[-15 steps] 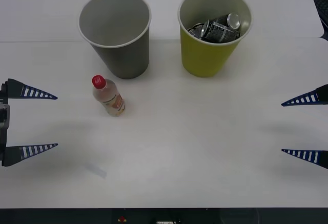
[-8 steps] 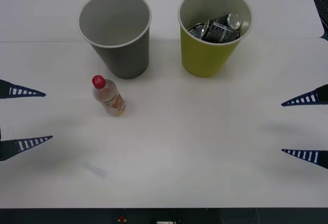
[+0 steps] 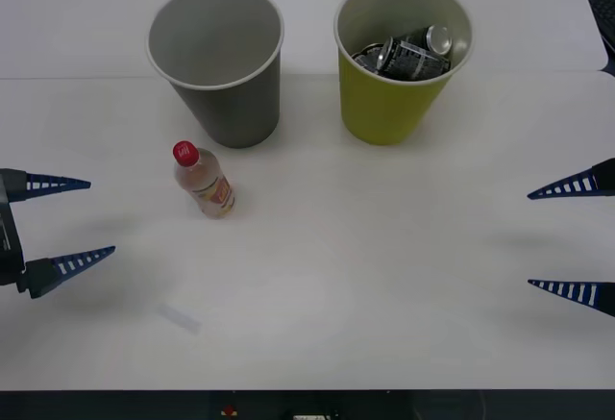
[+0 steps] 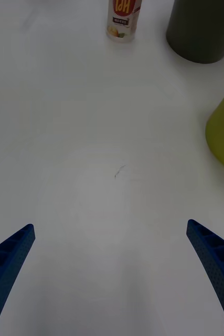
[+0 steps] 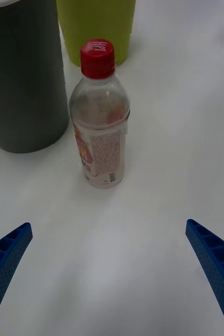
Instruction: Put the can into the green bin and the plastic bottle into the gray bin
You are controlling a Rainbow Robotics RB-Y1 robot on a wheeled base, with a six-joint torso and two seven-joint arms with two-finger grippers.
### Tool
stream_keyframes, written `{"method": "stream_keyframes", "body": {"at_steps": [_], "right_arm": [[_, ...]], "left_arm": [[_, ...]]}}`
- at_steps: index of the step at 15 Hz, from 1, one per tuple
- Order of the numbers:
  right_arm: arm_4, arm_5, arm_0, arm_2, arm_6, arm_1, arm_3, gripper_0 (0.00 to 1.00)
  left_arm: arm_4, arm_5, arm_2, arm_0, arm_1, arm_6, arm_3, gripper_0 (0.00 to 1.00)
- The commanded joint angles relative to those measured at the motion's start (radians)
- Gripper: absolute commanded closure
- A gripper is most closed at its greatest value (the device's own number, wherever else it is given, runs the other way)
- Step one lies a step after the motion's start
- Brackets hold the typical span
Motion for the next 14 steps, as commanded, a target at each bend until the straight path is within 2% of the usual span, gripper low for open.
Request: {"method": "stream_keyframes", "body": {"at_steps": [1,5,8,11,14], "right_arm": [[0.0,0.0,0.0,0.0,0.0,0.0,0.0,0.0],[0.0,0.0,0.0,0.0,0.0,0.0,0.0,0.0],[0.0,0.0,0.0,0.0,0.0,0.0,0.0,0.0],[0.0,0.0,0.0,0.0,0.0,0.0,0.0,0.0],[0.0,0.0,0.0,0.0,0.0,0.0,0.0,0.0]], "left_arm": [[0.174,0.0,-0.106,-0.041,0.001,-0.107,0.102,0.0],[0.402,-0.054,-0.267,-0.131,0.011,-0.311,0.259,0.0],[0.525,-0.109,-0.428,-0.257,0.011,-0.416,0.384,0.0],[0.692,-0.13,-0.637,-0.399,0.001,-0.539,0.489,0.0],[0.766,-0.161,-0.772,-0.522,-0.048,-0.593,0.584,0.0]]}}
